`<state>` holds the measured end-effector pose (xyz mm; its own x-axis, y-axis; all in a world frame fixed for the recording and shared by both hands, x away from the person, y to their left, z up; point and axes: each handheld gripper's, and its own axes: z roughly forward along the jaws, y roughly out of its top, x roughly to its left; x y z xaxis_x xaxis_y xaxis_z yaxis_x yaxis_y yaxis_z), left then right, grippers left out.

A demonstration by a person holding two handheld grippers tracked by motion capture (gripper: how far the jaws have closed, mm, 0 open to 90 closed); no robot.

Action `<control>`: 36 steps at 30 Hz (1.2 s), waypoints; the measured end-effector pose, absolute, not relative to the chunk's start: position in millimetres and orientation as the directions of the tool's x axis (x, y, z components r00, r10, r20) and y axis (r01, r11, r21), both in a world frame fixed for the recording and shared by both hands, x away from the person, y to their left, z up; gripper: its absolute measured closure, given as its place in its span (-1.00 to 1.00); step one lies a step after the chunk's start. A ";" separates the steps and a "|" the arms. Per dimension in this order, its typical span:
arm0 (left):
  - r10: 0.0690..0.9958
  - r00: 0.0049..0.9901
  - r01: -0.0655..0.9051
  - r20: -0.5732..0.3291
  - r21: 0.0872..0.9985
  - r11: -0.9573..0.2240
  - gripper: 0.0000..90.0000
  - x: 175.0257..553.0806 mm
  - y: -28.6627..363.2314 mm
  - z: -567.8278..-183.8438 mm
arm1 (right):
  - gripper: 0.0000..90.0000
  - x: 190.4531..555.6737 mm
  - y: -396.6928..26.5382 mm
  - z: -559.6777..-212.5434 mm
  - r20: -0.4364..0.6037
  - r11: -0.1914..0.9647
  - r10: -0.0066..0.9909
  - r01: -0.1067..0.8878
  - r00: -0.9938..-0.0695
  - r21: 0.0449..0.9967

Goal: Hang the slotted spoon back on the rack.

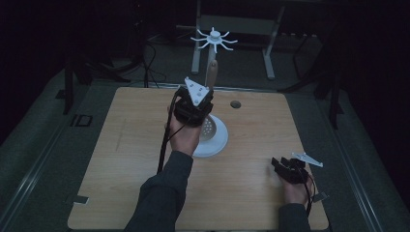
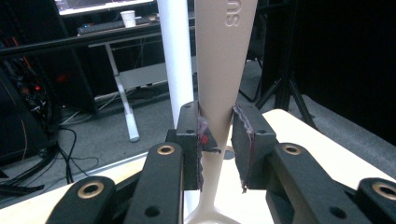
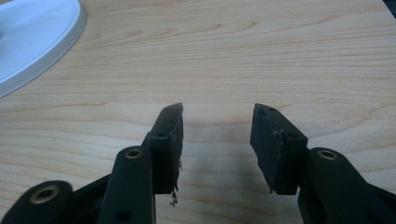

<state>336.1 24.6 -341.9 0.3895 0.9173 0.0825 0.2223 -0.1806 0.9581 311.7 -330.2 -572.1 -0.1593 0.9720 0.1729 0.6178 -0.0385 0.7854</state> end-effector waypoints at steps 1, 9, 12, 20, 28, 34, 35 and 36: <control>0.918 0.387 0.222 0.082 0.958 -0.179 0.64 336.3 24.5 -341.5 | 0.19 311.7 -330.2 -572.2 0.173 -0.039 0.972 0.618 -0.159 0.785; 0.921 0.380 0.217 0.083 0.960 -0.176 0.64 336.7 22.6 -338.8 | 0.19 311.3 -330.5 -572.0 0.174 -0.041 0.972 0.617 -0.156 0.786; 0.924 0.373 0.215 0.090 0.960 -0.181 0.64 336.8 19.2 -337.8 | 0.19 311.1 -331.1 -571.9 0.176 -0.046 0.973 0.617 -0.152 0.786; 0.931 0.351 0.200 0.104 0.962 -0.183 0.64 336.9 15.0 -333.5 | 0.19 310.6 -331.6 -571.6 0.175 -0.048 0.973 0.616 -0.147 0.786; 0.936 0.337 0.203 0.098 0.964 -0.174 0.64 339.8 16.3 -327.7 | 0.19 310.5 -331.9 -571.6 0.178 -0.051 0.973 0.618 -0.145 0.785; 0.937 0.336 0.205 0.099 0.963 -0.176 0.64 343.2 15.1 -325.7 | 0.19 310.4 -332.4 -571.5 0.178 -0.053 0.974 0.617 -0.143 0.785; 0.936 0.336 0.205 0.103 0.962 -0.179 0.64 343.4 15.1 -325.3 | 0.19 310.4 -332.5 -571.4 0.178 -0.053 0.974 0.616 -0.143 0.786; 0.936 0.336 0.206 0.103 0.962 -0.179 0.64 343.8 15.1 -324.9 | 0.19 310.4 -332.6 -571.4 0.178 -0.053 0.974 0.616 -0.143 0.786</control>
